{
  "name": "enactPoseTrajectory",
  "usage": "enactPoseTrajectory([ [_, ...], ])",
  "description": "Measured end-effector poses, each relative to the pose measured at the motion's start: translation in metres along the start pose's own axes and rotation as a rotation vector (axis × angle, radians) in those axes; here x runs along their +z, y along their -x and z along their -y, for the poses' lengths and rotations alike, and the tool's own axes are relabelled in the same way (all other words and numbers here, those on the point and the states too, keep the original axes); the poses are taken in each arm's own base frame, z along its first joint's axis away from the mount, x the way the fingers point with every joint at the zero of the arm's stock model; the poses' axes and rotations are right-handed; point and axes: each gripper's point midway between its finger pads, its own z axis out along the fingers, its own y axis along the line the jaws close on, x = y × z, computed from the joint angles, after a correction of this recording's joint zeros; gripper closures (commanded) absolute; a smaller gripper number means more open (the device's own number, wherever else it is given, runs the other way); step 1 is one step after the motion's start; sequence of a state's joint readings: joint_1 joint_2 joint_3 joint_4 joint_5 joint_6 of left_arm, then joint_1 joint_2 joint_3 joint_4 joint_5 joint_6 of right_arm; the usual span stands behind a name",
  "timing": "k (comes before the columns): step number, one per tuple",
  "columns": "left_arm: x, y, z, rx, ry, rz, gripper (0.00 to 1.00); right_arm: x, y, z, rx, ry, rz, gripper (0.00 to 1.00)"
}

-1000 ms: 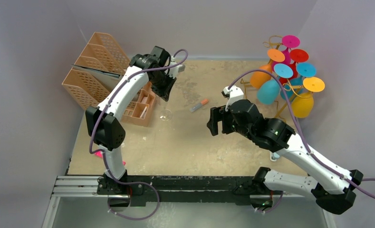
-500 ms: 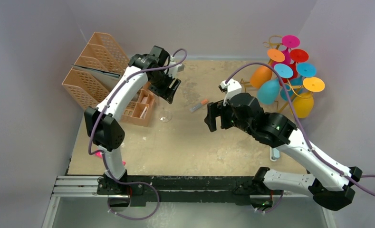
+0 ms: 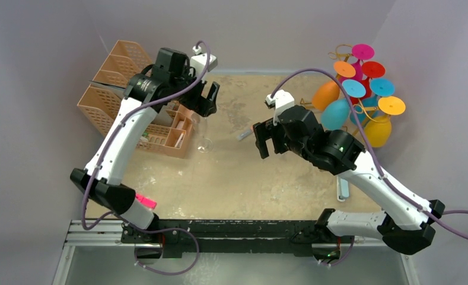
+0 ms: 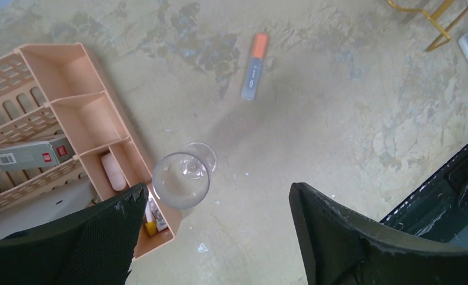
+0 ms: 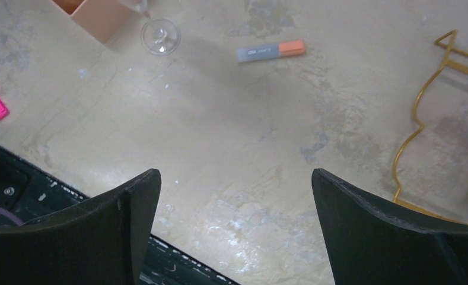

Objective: Take the wine glass off the wine glass rack
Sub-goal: Place the wine glass at the center of the board, then pick up the wine glass from the wine rack.

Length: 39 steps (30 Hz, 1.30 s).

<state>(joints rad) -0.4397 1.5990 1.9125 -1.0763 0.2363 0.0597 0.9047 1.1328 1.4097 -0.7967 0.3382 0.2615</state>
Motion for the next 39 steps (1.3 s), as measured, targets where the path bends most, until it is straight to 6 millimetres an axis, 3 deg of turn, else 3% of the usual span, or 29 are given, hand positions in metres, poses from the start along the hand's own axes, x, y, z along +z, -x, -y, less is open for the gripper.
enactPoseTrajectory([
  [8,-0.039,-0.001,0.009,-0.002,0.023,0.143,0.1,-0.013,0.054,0.028,-0.03,-0.135,0.074,0.01],
  [14,-0.066,-0.002,0.024,-0.037,-0.006,0.271,0.09,-0.03,0.086,0.093,0.071,-0.318,0.096,0.01],
  [20,-0.062,-0.01,0.06,-0.045,-0.211,0.319,0.08,-0.064,0.102,0.127,0.115,-0.404,0.14,0.01],
  [25,-0.038,-0.012,0.075,-0.103,-0.336,0.251,0.08,-0.078,0.098,0.156,0.091,-0.522,0.122,0.03],
  [30,-0.012,-0.026,0.082,-0.163,-0.384,0.156,0.08,-0.08,0.087,0.183,0.057,-0.624,0.06,0.14],
  [39,-0.017,-0.029,0.095,-0.169,-0.438,0.167,0.08,-0.089,0.077,0.234,0.377,-0.634,0.08,0.27],
])
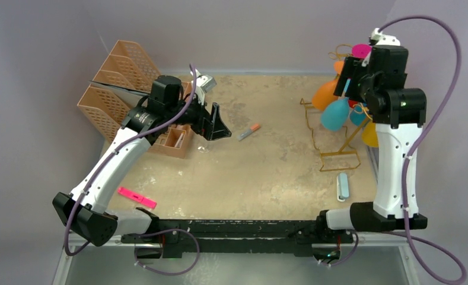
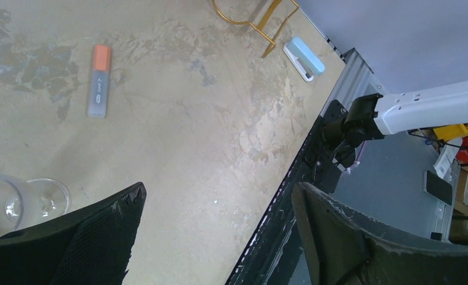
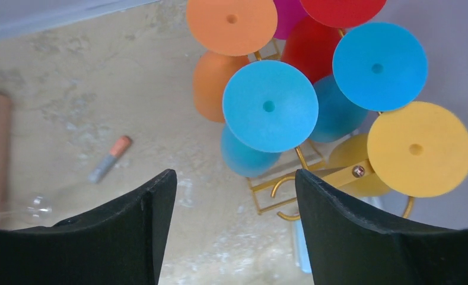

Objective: Take the wine glass off the wine glass rack
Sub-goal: Pick up the wine glass from the wine rack.

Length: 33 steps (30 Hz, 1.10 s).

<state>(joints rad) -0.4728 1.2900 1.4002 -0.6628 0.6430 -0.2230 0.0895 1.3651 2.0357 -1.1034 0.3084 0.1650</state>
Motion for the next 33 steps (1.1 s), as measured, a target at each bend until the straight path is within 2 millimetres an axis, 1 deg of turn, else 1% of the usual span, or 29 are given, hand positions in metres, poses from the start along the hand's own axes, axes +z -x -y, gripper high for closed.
enactPoseTrajectory([
  [6,0.0,0.0,0.001,0.002,-0.007,0.001,0.08,0.029,-0.003,0.017,0.251,0.03,-0.083,0.32],
  [9,-0.001,0.0,0.001,0.002,0.0,0.001,0.08,0.038,-0.003,0.023,0.345,0.045,-0.106,0.33],
  [12,-0.003,0.0,0.001,0.004,0.009,0.004,0.08,0.041,-0.002,0.028,0.413,0.05,-0.11,0.35],
  [17,-0.006,0.001,0.002,0.007,0.017,0.011,0.08,0.044,-0.003,0.035,0.46,0.039,-0.105,0.37],
  [24,-0.013,0.005,0.002,0.022,0.044,0.039,0.08,0.056,-0.009,0.047,0.49,0.003,-0.11,0.39],
  [29,-0.021,0.01,0.004,0.036,0.068,0.068,0.08,0.064,-0.012,0.049,0.498,0.003,-0.113,0.38],
  [33,-0.025,0.012,0.004,0.043,0.079,0.083,0.08,0.069,-0.013,0.045,0.506,0.027,-0.117,0.38],
])
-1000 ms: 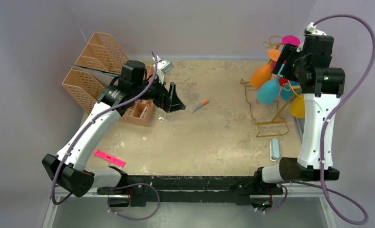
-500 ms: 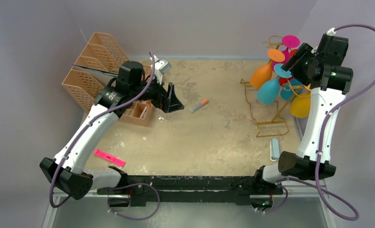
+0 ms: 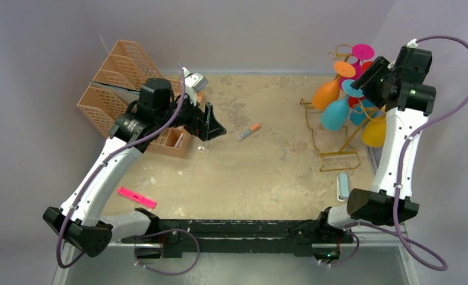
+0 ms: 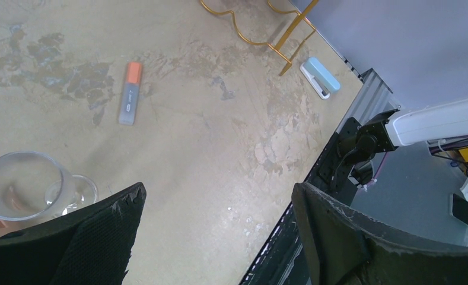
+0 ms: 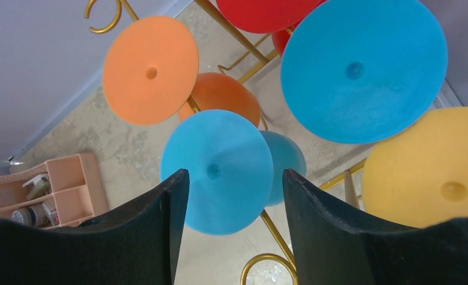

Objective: Take the wine glass off the wine glass rack
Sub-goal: Pick up the wine glass from the wine rack.

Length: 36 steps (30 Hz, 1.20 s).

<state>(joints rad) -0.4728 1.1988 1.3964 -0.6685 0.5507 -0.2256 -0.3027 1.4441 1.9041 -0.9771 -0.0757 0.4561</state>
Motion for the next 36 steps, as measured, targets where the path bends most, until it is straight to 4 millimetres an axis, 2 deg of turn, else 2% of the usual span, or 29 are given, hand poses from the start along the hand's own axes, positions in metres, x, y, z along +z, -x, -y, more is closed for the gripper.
enactPoseTrajectory([
  [8,0.0,0.0,-0.001,0.0,0.005,0.001,0.08,0.011,0.0,0.002,0.06,0.039,0.003,0.45],
  [14,0.0,0.0,-0.001,-0.002,0.006,-0.001,0.08,0.019,0.002,0.005,0.139,0.076,0.002,0.59],
  [18,0.0,-0.001,-0.001,-0.003,0.006,-0.003,0.08,0.017,0.004,0.003,0.169,0.105,0.012,0.6],
  [21,0.0,-0.001,-0.001,-0.005,0.006,-0.004,0.08,0.013,0.006,0.001,0.181,0.122,0.018,0.68],
  [28,0.0,-0.001,-0.001,-0.007,0.006,-0.004,0.08,0.007,0.007,0.001,0.201,0.134,0.035,0.74],
  [32,0.0,-0.001,0.0,-0.013,0.006,-0.004,0.08,0.006,0.007,-0.001,0.209,0.148,0.035,0.81],
  [36,0.0,-0.001,0.0,-0.021,0.006,-0.004,0.08,0.007,0.005,0.0,0.225,0.148,0.029,0.92],
])
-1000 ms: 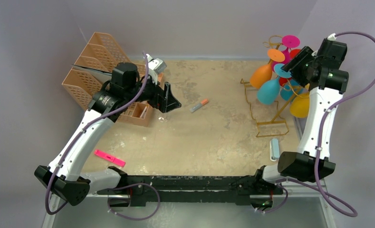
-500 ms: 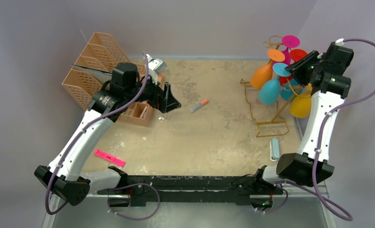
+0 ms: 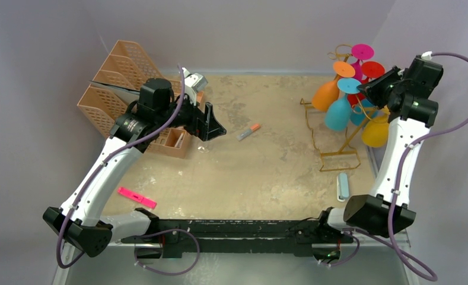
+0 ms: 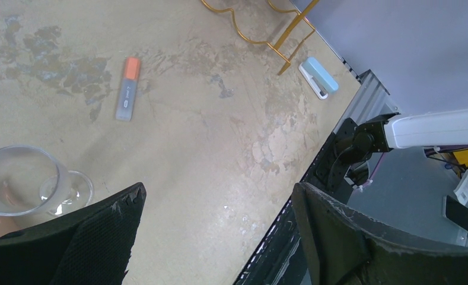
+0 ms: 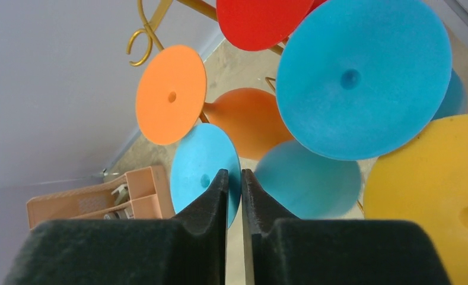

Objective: Take the wine glass off the wine glass rack
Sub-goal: Pick up the wine glass from the wine rack.

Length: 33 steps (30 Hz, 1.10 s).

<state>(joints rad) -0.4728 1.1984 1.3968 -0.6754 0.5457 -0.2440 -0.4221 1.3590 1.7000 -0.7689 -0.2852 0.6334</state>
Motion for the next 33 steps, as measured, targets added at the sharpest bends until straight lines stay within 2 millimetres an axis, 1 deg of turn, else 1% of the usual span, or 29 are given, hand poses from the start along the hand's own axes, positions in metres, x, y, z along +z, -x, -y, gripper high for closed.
enactPoseTrajectory([
  [4,0.0,0.0,0.0,-0.002,0.0,0.0,0.08,-0.003,0.003,-0.006,0.012,0.031,0.014,1.0],
  [8,0.0,0.0,0.0,-0.005,0.0,0.0,0.08,-0.007,0.002,-0.009,0.029,0.061,0.025,1.0],
  [15,0.0,0.0,0.001,-0.008,-0.001,0.0,0.08,-0.01,0.0,-0.008,0.087,0.083,0.034,1.0],
  [23,0.0,0.001,0.002,-0.007,-0.006,0.001,0.08,-0.008,-0.004,-0.01,0.169,0.137,0.027,1.0],
  [33,-0.002,0.003,0.005,-0.003,-0.017,0.005,0.08,-0.006,-0.002,-0.009,0.298,0.232,0.012,1.0],
])
